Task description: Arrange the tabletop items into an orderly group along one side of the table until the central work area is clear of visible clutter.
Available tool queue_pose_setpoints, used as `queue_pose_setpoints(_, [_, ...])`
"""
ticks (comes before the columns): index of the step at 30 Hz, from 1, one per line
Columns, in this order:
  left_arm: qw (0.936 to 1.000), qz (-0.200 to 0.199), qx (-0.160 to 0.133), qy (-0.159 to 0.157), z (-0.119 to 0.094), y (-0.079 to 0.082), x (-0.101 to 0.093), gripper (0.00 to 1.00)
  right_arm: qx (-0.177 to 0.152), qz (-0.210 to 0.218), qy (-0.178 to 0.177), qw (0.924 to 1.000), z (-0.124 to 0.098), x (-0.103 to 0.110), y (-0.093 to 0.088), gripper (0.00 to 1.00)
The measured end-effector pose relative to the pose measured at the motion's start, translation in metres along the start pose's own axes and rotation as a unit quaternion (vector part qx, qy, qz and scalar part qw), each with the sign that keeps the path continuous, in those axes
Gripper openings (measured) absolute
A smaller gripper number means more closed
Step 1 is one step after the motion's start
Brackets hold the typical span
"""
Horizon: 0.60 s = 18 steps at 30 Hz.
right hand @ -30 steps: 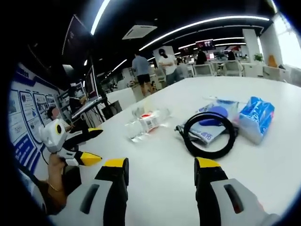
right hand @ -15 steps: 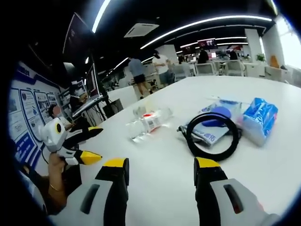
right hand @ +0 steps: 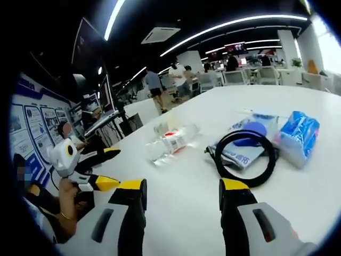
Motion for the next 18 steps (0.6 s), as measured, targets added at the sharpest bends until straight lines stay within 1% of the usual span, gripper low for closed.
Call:
queue_pose_setpoints(4, [1.0000, 0.004, 0.000, 0.001, 0.000, 0.000, 0.000, 0.73, 0.002, -0.009, 0.002, 1.0000, 0.002, 0.003, 0.002, 0.52])
queue_pose_setpoints(7, [1.0000, 0.008, 0.000, 0.000, 0.001, 0.001, -0.001, 0.73, 0.003, -0.008, 0.004, 1.0000, 0.004, 0.003, 0.003, 0.52])
queue_pose_setpoints(11, [0.9999, -0.005, -0.005, -0.016, 0.003, 0.003, -0.005, 0.73, 0.008, -0.011, 0.005, 0.9999, 0.009, 0.003, 0.003, 0.52])
queue_pose_setpoints(18, [0.9999, 0.000, -0.004, -0.013, 0.003, 0.003, -0.004, 0.73, 0.012, -0.006, 0.011, 0.9999, 0.011, 0.004, 0.001, 0.52])
Point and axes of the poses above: the point that each gripper's makers call its tool centre point, and the gripper's own axes: z roughly forward along the fingers, x roughly to its left, y roughly out of its top, the point moved 2 cm from there along -z, roughly backward along the fingers, and after that the axes turned 2 degrees about x, right-handed, at the moved point
